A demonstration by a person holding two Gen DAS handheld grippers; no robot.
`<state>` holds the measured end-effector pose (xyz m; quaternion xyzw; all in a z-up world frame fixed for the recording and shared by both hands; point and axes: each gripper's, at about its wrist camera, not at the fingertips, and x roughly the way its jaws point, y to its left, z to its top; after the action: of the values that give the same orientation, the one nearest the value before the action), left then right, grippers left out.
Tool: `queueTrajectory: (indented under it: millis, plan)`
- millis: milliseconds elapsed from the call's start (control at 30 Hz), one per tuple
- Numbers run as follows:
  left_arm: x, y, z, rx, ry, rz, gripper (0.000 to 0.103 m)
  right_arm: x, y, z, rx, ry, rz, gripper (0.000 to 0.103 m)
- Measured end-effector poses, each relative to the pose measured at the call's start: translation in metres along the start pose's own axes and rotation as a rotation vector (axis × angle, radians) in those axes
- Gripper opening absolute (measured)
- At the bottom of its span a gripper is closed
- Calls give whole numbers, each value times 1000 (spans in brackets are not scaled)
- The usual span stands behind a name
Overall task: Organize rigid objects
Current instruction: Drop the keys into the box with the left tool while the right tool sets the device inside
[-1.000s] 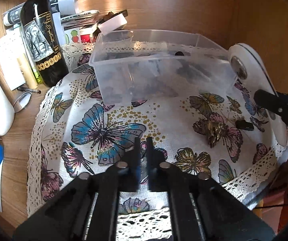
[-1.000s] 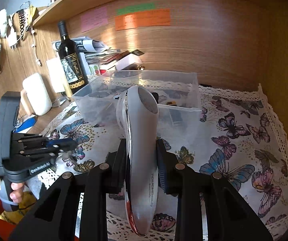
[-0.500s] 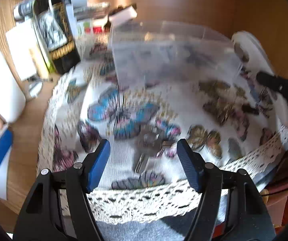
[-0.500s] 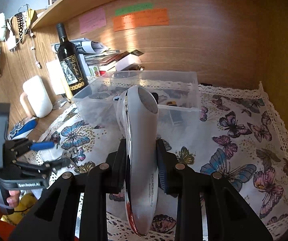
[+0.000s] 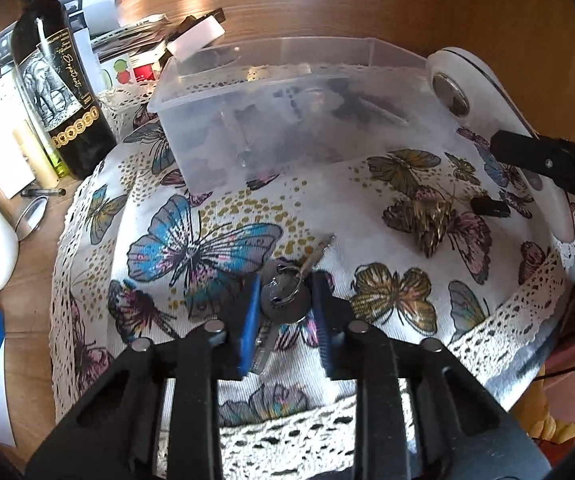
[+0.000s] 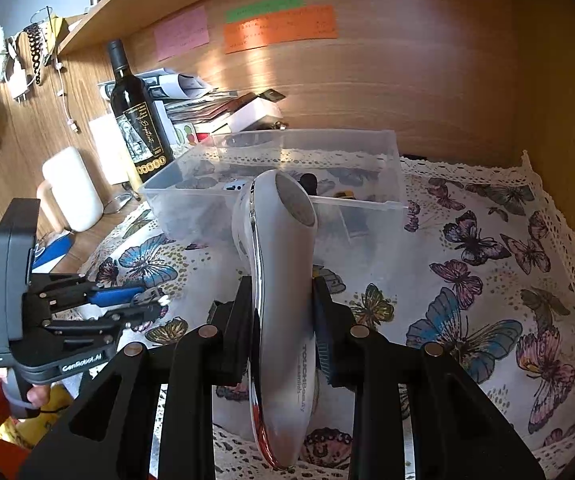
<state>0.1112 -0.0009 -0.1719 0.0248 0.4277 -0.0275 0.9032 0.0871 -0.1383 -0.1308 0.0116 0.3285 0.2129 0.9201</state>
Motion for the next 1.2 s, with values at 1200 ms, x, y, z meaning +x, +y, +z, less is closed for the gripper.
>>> queueTrajectory:
  millis: [1200]
  plan:
    - [-83, 51, 120, -73, -361, -13, 23, 5, -11, 96, -37, -110, -116, 25]
